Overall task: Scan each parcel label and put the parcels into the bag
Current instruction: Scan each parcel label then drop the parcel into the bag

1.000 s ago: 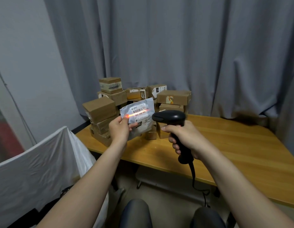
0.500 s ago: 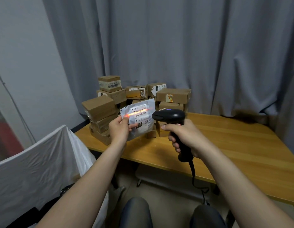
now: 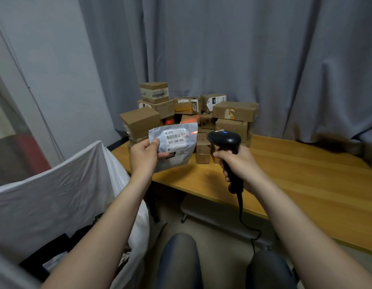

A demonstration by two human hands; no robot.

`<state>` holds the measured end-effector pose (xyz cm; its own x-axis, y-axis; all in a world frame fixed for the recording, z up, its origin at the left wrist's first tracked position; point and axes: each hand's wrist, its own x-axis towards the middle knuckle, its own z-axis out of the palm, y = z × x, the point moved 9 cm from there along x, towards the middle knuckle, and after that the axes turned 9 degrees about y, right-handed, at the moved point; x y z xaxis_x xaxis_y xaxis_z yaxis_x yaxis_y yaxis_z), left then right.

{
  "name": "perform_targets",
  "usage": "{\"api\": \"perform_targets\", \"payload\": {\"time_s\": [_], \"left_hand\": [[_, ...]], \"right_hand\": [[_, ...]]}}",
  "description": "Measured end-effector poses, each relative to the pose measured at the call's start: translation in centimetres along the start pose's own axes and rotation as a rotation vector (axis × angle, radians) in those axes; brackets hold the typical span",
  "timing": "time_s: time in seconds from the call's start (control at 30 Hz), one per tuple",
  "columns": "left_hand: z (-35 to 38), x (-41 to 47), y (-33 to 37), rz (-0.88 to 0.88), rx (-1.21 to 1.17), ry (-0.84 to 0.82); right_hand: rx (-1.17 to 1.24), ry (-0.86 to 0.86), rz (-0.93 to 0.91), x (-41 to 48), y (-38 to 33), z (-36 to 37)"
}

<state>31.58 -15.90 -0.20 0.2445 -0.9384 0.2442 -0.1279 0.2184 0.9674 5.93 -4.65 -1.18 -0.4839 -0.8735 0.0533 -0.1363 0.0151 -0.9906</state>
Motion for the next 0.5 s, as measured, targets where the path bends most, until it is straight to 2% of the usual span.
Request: {"api": "perform_targets", "payload": {"time_s": [0.13,0.33,0.4,0.5], "left_hand": [[-6.0,0.4,-1.4,0.048,0.064,0.101],[-15.5,0.8,-3.4,0.028,0.102,0.284],[-18.3,1.3,-3.7,0.064,0.187,0.34],[-21.7,1.9,-4.3,0.106,0.437,0.409]], "right_hand": [[-0.021,0.001,0.006,0.2,1.3,1.5],[-0.037,-0.028,0.063,0.4,2.8,4.6],[-0.045,-0.037,0.073,0.5,3.2,5.5],[-0.056,-0.05,0.083,0.5,3.7,6.9]]}}
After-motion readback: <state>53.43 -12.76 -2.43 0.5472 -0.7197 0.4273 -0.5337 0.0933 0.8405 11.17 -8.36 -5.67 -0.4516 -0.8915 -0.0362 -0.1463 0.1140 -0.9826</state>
